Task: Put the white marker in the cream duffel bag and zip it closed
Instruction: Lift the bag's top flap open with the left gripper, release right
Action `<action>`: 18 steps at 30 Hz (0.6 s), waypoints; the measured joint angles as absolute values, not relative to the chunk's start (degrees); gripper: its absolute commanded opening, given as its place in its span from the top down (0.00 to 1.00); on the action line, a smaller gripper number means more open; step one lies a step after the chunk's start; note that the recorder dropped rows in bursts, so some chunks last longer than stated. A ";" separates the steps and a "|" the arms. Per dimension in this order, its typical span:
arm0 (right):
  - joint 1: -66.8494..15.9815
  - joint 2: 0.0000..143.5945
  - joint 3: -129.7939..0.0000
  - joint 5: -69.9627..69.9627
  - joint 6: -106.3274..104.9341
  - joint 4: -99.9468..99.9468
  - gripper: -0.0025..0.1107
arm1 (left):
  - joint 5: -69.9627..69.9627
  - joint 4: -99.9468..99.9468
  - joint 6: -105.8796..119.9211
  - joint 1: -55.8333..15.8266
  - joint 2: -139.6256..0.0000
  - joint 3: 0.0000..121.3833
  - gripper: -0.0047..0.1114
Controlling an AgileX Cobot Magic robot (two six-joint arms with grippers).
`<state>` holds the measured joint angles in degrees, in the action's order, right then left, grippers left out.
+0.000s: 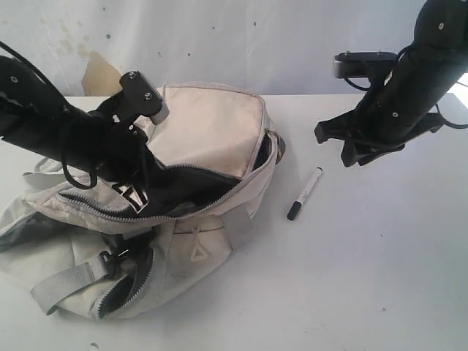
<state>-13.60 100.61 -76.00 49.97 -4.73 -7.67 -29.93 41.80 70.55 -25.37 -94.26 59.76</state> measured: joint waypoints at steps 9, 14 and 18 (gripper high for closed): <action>-13.60 104.27 -75.91 46.79 0.00 -9.85 0.80 | -27.61 41.80 70.03 -25.37 -93.63 65.76 0.96; -13.60 106.00 -75.91 45.48 0.00 -10.38 0.80 | -22.79 41.83 66.06 -25.27 -93.28 67.53 0.96; -13.60 106.73 -75.91 43.60 0.00 -11.69 0.80 | -17.16 41.92 59.25 -24.89 -93.28 67.66 0.96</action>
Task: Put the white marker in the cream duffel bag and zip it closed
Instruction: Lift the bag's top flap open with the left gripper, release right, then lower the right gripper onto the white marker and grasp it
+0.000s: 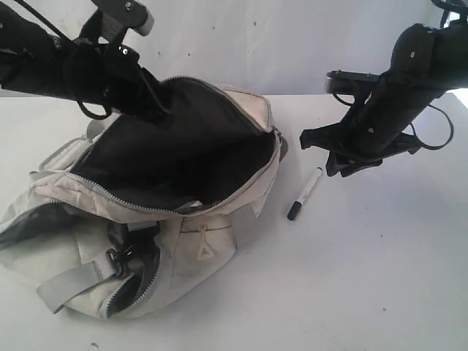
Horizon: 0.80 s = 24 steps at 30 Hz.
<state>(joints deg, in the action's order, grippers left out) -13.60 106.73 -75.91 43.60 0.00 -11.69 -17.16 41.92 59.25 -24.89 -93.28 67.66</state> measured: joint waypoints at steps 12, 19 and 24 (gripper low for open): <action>-13.60 108.72 -75.91 34.68 0.00 -19.51 0.67 | -12.02 47.06 42.95 -16.97 -93.28 67.66 0.96; -13.60 111.17 -75.91 33.76 -0.69 -19.62 0.54 | -10.42 50.44 42.41 -16.18 -93.28 67.66 0.96; -13.97 112.28 -75.91 32.24 -0.82 -20.63 0.54 | -8.89 50.48 42.56 -16.18 -93.28 67.66 0.96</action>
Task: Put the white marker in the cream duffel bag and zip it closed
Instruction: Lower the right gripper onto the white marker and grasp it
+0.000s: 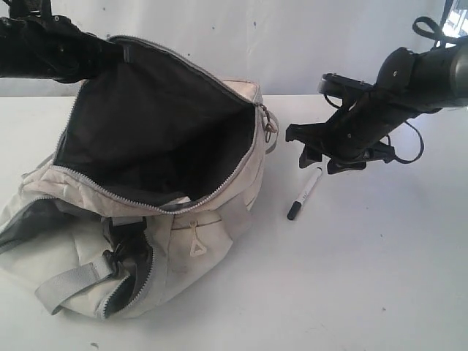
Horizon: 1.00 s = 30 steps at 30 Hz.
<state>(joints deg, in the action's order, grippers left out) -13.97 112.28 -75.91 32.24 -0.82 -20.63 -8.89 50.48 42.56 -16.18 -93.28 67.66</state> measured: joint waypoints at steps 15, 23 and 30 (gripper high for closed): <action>-17.36 117.78 -75.91 21.60 -0.82 -17.60 0.54 | -8.77 50.73 42.78 -16.18 -93.28 67.66 0.96; -17.46 118.55 -75.91 21.71 0.00 -12.71 0.57 | -8.77 50.77 42.78 -16.13 -93.28 67.66 0.96; -17.60 118.55 -75.91 20.78 0.00 -11.30 0.59 | -8.77 50.87 42.78 -16.13 -93.28 67.66 0.96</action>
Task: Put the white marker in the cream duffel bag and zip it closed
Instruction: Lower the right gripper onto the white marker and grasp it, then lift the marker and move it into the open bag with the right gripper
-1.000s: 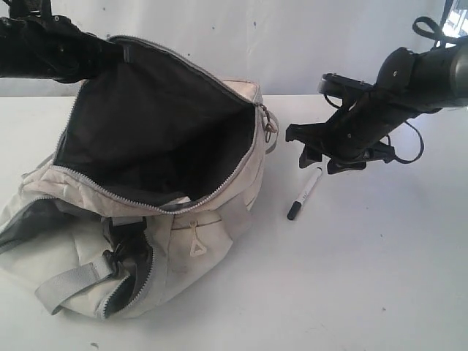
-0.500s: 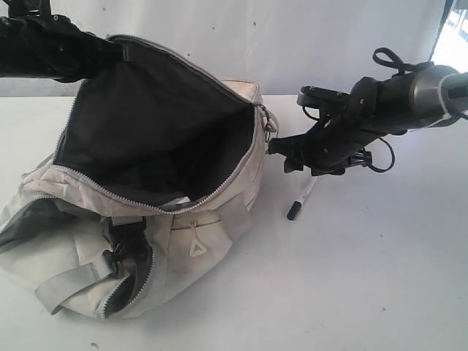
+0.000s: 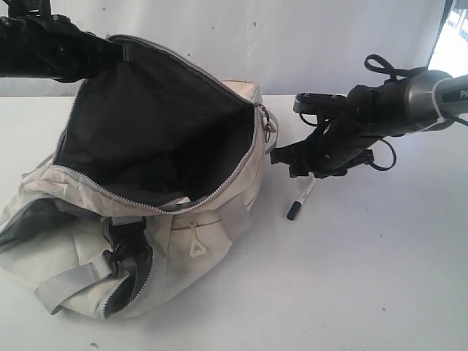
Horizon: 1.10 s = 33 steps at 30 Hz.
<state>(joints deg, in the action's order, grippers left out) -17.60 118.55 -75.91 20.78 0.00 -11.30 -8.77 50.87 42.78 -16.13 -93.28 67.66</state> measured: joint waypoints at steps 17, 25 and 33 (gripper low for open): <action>-17.60 121.15 -75.91 20.11 0.00 -6.14 0.68 | -8.77 50.87 42.78 -16.13 -93.28 67.66 0.96; -17.60 121.15 -75.91 20.77 0.00 -6.14 0.98 | -8.77 50.91 42.78 -16.13 -93.28 67.66 0.96; -17.60 117.63 -75.91 25.01 0.00 -6.14 0.98 | -8.77 50.91 42.78 -16.13 -93.28 67.66 0.96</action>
<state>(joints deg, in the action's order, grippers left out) -17.60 117.63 -75.91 25.01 0.00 -6.14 -8.77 50.91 42.78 -16.13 -93.28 67.66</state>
